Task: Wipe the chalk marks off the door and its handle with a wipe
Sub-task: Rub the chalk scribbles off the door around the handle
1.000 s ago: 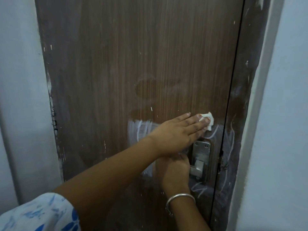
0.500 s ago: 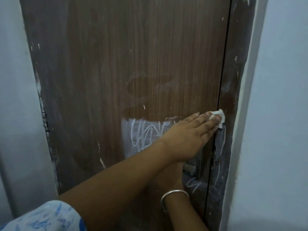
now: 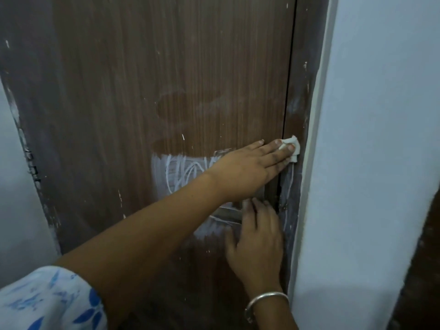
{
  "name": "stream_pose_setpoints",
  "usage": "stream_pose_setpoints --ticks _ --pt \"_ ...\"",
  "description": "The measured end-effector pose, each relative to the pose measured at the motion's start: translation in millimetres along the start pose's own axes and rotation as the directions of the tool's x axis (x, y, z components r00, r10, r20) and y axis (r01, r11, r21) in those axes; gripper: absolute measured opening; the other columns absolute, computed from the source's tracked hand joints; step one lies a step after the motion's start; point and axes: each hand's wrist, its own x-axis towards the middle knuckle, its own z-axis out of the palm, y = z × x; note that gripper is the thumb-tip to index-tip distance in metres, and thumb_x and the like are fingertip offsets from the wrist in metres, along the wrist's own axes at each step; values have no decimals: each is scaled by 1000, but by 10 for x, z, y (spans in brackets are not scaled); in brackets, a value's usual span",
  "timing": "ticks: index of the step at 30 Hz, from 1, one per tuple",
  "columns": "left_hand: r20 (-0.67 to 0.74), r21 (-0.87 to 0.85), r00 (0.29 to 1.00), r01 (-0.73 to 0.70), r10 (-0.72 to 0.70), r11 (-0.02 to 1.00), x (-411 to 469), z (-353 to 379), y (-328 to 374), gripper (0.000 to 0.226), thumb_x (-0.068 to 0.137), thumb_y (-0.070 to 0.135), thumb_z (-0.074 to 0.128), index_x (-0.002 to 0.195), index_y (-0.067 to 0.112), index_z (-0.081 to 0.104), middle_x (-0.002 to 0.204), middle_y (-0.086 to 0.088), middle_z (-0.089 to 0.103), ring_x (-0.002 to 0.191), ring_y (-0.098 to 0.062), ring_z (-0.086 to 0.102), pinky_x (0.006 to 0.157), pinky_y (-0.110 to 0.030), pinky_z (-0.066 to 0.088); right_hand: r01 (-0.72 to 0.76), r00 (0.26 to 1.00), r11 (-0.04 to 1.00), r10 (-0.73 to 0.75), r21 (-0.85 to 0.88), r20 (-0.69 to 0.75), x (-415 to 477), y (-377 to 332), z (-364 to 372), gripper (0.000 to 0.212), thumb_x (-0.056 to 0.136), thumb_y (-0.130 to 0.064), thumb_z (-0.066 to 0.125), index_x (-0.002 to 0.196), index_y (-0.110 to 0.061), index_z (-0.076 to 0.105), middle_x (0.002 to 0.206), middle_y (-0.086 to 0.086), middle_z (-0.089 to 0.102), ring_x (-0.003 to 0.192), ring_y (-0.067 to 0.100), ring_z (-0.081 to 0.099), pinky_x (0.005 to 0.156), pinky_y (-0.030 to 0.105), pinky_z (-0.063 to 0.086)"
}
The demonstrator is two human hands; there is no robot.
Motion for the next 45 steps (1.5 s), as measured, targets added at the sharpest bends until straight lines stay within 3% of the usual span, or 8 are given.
stream_pose_setpoints --ticks 8,12,15,21,25,30,36,45 --pt "-55 -96 997 45 -50 994 -34 78 141 70 78 12 4 147 9 5 157 -9 -3 144 -26 -2 114 -34 -4 -63 990 964 94 258 -109 175 96 -180 79 77 -8 60 146 -7 20 154 12 20 143 27 18 108 49 34" --pt "-73 -244 995 49 -69 969 -40 129 178 59 89 10 33 146 10 17 157 -8 8 145 -23 3 116 -34 2 -32 982 981 67 192 -178 436 85 -265 62 90 -13 33 146 -3 9 155 19 9 144 31 7 110 52 29" --pt "-106 -409 989 54 -106 911 -38 149 207 59 90 11 54 144 10 28 154 -10 21 144 -22 13 116 -38 9 -28 997 989 38 145 -66 589 98 -267 74 88 -9 43 147 -3 0 156 18 -2 145 29 -4 115 50 18" --pt "-186 -618 957 60 -221 784 -92 126 226 47 81 -8 52 127 2 53 139 -13 48 133 -28 39 114 -47 16 -83 994 997 82 9 78 566 112 -221 108 85 -23 62 134 -14 -34 156 16 -13 144 27 -11 117 45 13" --pt "-230 -657 841 237 -490 716 -317 256 359 39 76 -5 50 112 2 65 115 -14 64 106 -28 59 95 -39 46 -73 992 987 86 -141 90 553 76 -219 97 88 -31 58 146 -11 -18 154 21 -14 143 36 -10 115 48 18" --pt "-148 -689 728 410 -670 598 -594 469 526 19 88 13 53 100 7 66 91 -8 59 84 -19 53 74 -27 41 -222 969 972 229 -79 91 468 -50 -165 85 92 -40 47 146 -8 -11 154 22 -15 143 35 -7 116 43 19" --pt "-76 -505 810 472 -582 723 -686 570 587 28 94 26 41 84 10 62 81 -7 60 76 -22 54 72 -35 39 -280 954 959 273 37 126 258 -4 -140 80 93 -43 38 147 -3 -6 155 20 -9 144 30 -6 117 41 16" --pt "-8 -426 791 551 -612 718 -638 655 638 32 98 35 27 92 18 53 89 -2 59 83 -20 49 78 -34 29 -101 994 992 104 81 -28 387 156 -108 78 82 -8 58 143 9 13 153 27 8 142 40 7 114 54 19"
